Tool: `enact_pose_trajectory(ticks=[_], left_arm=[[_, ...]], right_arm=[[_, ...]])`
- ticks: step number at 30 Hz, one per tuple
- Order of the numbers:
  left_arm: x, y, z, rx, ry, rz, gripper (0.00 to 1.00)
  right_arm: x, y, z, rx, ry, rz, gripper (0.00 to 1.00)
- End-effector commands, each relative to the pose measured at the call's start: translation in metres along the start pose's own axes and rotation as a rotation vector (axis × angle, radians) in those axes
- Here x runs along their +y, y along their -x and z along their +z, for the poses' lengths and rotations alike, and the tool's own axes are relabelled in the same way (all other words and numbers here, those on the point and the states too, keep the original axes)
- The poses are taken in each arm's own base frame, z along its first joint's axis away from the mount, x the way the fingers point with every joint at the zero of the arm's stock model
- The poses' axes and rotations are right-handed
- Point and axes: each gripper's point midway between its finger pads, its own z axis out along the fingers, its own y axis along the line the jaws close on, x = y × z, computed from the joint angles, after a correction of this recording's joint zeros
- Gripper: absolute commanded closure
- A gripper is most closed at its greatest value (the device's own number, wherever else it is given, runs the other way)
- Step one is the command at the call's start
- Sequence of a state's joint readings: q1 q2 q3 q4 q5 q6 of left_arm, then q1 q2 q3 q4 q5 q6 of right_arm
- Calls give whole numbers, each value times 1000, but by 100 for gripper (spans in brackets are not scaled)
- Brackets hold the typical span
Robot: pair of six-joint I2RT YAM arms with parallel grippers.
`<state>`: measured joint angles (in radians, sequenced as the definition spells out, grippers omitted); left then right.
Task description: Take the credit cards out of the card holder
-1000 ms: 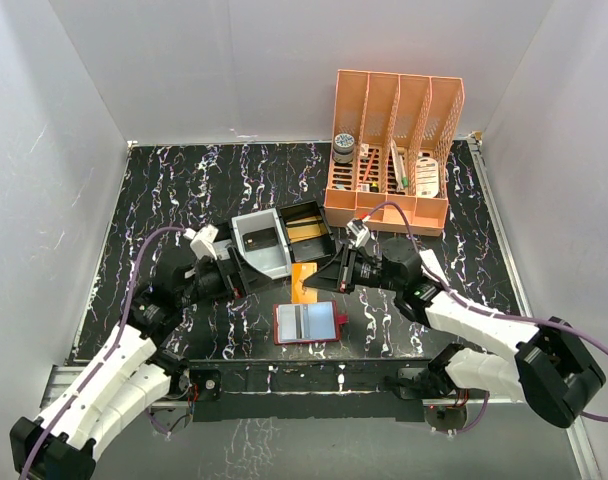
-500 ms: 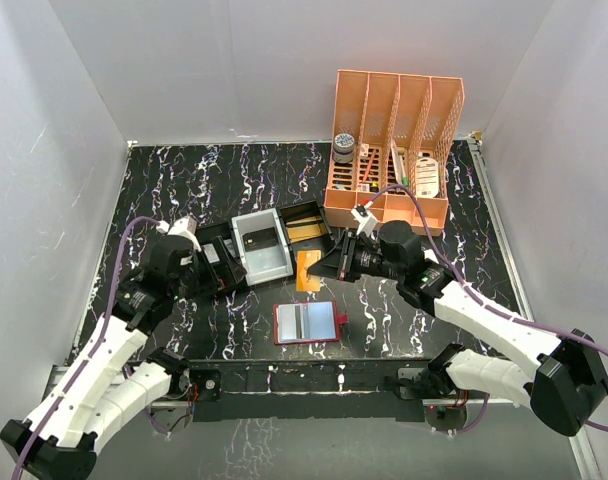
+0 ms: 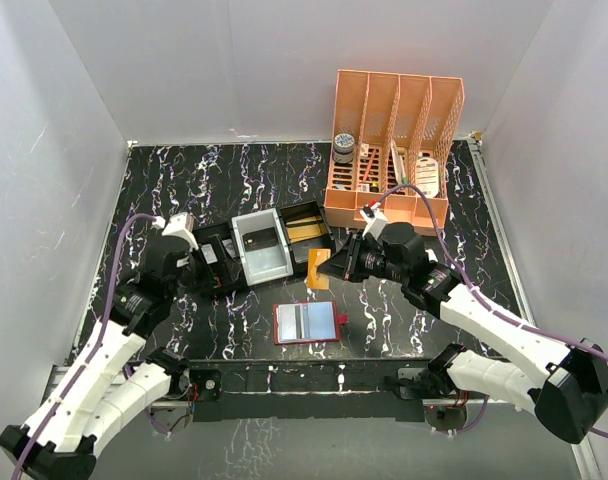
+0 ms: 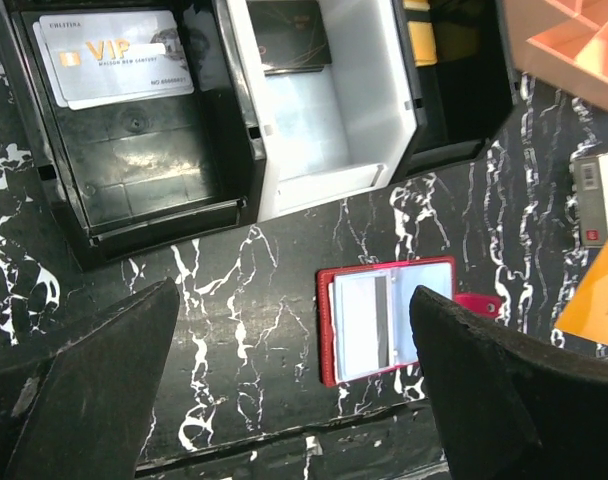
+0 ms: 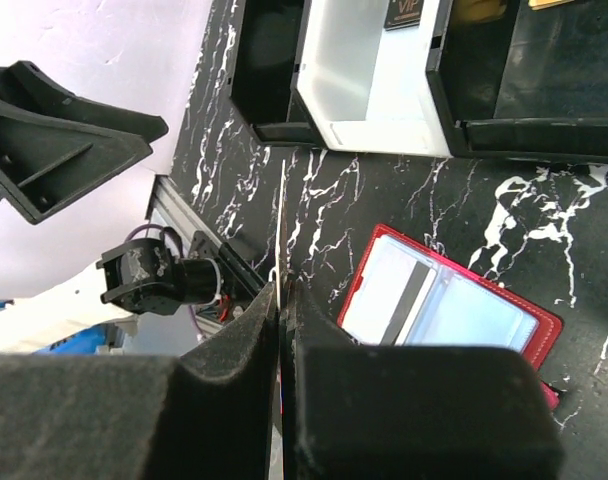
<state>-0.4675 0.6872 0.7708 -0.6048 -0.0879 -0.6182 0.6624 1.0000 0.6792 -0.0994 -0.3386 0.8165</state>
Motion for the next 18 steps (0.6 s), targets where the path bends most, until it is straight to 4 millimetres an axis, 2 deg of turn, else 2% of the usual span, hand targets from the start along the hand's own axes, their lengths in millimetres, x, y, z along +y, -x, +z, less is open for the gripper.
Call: enact_pose_trajectory(ticks=[1, 2, 4, 9, 11, 14, 16, 18], left_arm=[[10, -1, 12, 11, 57, 43, 1], [14, 0, 10, -16, 61, 43, 1], [18, 5, 4, -85, 54, 43, 1], [25, -5, 2, -94, 59, -13, 1], [19, 0, 2, -115, 31, -29, 1], [-2, 12, 9, -117, -43, 9, 1], [0, 14, 10, -69, 5, 43, 1], [9, 12, 16, -43, 64, 54, 1]], right_arm=[[4, 30, -5, -113, -45, -68, 100], [-6, 32, -5, -122, -95, -76, 100], [-12, 37, -7, -142, -144, -93, 100], [-4, 61, -11, -210, -153, -197, 100], [-4, 68, -7, -225, -162, -227, 100], [3, 84, 3, -227, -165, -289, 100], [5, 90, 10, -191, -183, -365, 100], [-6, 95, 14, -168, -260, -377, 100]])
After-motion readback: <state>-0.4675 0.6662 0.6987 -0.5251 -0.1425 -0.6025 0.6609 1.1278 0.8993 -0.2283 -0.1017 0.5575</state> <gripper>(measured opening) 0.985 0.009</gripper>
